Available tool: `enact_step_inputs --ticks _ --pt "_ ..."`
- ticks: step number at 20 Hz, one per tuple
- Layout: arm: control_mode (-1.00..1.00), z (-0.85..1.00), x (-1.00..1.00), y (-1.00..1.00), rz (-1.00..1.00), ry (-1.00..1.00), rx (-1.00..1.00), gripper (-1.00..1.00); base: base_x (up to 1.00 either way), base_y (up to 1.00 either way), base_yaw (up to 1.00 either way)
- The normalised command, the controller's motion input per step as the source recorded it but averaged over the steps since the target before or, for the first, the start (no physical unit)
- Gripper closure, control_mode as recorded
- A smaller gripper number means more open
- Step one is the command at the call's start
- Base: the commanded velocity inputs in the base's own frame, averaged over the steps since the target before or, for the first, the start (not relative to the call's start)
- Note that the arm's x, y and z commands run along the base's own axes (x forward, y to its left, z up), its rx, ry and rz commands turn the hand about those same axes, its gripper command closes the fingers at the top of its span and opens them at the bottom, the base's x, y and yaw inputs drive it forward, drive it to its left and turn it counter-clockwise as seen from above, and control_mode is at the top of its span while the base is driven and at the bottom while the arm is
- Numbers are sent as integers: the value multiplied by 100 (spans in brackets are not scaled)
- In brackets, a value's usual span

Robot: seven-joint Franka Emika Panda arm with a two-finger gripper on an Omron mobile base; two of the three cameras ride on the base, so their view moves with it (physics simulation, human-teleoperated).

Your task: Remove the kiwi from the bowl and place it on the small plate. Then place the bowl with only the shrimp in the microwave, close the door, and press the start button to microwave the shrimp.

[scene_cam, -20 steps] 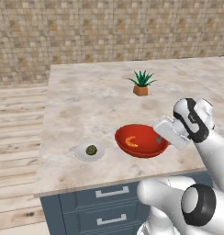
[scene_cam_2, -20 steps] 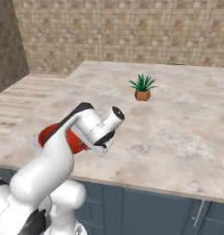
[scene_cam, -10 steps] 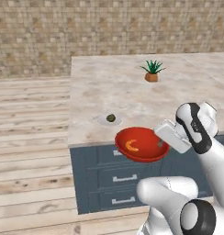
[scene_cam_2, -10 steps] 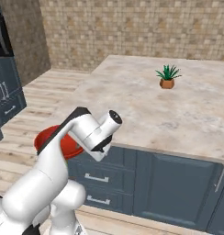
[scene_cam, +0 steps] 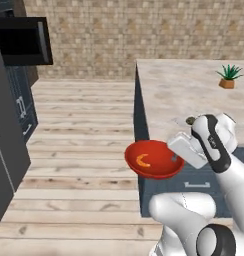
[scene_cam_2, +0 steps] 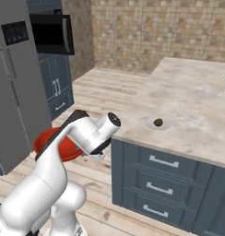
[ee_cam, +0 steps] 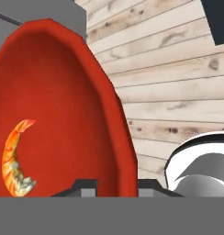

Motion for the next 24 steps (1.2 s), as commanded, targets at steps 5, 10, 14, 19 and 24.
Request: enact_step_inputs --ticks 5,10,14,19,24 --pt "100 0 0 0 0 0 0 100 83 100 2" --pt "100 0 0 0 0 0 0 100 100 100 -3" --pt "100 0 0 0 0 0 0 100 100 87 -22" --pt "100 0 0 0 0 0 0 100 100 65 -22" --pt "100 0 0 0 0 0 0 100 100 13 -17"
